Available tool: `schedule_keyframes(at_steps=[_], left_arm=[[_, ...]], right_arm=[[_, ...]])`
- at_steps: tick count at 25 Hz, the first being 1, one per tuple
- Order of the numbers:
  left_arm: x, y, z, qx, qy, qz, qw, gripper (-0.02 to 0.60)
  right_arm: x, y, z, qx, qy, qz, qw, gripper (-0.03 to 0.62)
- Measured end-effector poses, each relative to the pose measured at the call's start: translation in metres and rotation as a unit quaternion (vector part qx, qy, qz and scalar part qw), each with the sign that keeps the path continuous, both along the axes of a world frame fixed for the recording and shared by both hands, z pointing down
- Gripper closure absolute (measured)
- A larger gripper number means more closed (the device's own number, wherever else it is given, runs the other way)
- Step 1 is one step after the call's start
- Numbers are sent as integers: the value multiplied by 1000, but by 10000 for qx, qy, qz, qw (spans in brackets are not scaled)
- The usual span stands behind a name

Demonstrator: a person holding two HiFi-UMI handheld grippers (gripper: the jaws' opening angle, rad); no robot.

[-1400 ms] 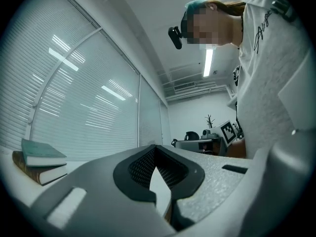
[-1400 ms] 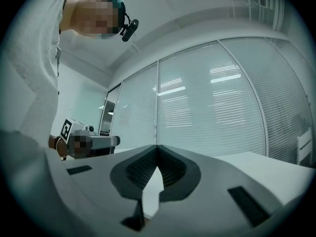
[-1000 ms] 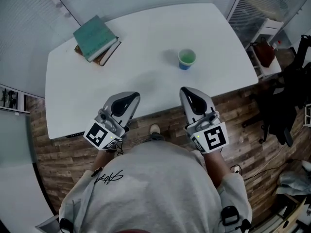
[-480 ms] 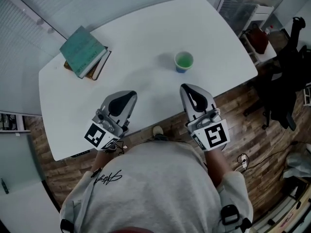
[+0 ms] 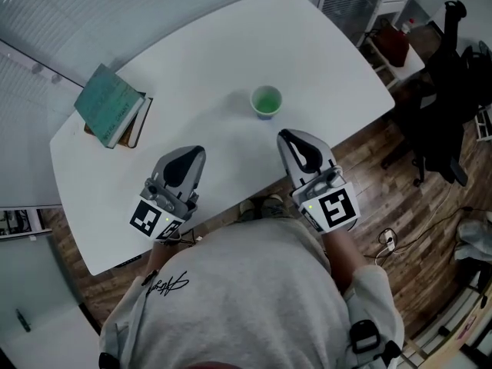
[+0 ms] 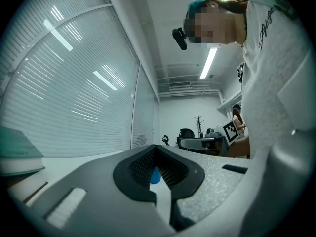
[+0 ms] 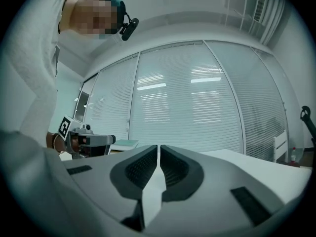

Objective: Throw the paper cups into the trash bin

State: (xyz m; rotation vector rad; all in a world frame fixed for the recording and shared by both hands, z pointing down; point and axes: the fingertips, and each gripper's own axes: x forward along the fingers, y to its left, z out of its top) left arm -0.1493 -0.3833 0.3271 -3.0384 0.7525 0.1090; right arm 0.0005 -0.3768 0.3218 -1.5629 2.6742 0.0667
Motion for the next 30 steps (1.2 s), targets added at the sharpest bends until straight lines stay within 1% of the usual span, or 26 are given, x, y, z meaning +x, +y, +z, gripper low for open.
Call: schedule_keyframes(at_steps=[6, 7, 9, 15, 20, 25, 30], left_arm=[[2, -11, 3, -22, -30, -183, 9998, 588], [3, -11, 4, -32, -27, -211, 9998, 588], [4, -11, 4, -43, -31, -251, 9997, 588], [2, -14, 5, -53, -66, -377, 9993, 588], [-4, -16, 5, -73, -76, -493, 9987, 588], [-5, -16, 6, -90, -95, -578, 9982, 588], [-7, -17, 7, -121, -78, -670, 9976, 588]], right_arm=[[10, -13, 15, -166, 82, -19, 9998, 585], [12, -15, 19, -237, 86, -26, 9997, 575], [14, -18, 27, -407, 110, -47, 9991, 510], [10, -30, 50, -810, 293, -177, 9961, 396], [9, -38, 57, -909, 348, -116, 9952, 342], [14, -48, 67, -1075, 517, 39, 9929, 315], [13, -56, 76, -1268, 592, -44, 9902, 299]])
